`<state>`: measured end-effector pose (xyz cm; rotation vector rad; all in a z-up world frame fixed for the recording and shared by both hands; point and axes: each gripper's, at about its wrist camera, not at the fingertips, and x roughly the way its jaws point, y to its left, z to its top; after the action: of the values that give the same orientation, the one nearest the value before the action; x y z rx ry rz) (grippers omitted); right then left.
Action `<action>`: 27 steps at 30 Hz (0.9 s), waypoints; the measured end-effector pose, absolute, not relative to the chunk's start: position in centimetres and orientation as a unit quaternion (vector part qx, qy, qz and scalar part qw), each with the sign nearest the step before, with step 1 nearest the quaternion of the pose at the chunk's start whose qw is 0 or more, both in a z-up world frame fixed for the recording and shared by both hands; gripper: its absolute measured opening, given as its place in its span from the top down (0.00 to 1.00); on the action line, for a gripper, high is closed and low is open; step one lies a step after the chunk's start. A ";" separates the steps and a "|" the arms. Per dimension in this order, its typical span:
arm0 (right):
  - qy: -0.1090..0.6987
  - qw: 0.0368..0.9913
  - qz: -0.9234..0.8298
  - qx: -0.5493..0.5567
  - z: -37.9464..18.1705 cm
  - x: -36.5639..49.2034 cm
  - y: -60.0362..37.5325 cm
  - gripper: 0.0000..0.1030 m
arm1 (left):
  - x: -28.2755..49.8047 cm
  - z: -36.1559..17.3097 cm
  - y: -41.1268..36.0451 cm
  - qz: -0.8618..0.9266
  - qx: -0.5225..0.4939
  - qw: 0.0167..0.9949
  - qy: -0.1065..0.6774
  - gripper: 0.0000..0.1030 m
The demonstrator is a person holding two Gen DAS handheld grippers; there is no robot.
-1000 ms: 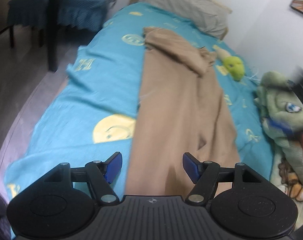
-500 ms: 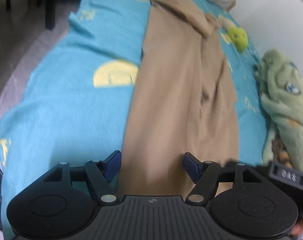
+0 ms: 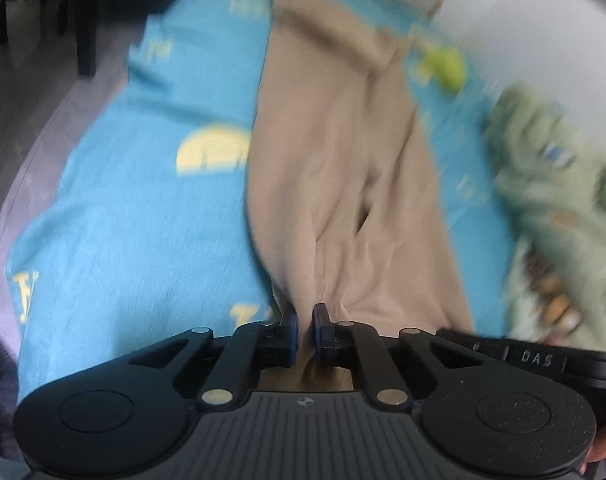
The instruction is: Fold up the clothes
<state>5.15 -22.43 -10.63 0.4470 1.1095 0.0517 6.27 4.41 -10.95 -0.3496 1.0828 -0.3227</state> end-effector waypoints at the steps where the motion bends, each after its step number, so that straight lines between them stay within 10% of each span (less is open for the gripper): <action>1: 0.505 0.834 0.028 0.219 -9.7 4.5 -22.9 0.91 | 5.6 -9.8 4.9 -0.156 -0.185 0.837 0.491 0.92; 18: 0.315 0.901 0.095 0.284 2.0 -7.1 -30.1 0.94 | -9.5 3.3 5.7 -0.206 -0.263 0.891 0.308 0.93; 27: 0.297 0.908 0.091 0.280 3.5 -1.8 -30.3 0.94 | -4.8 7.2 3.6 -0.195 -0.203 0.920 0.272 0.93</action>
<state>-1.81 -30.35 3.48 0.5775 0.6124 0.1876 -4.76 3.59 7.19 -0.4176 0.5579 -0.3998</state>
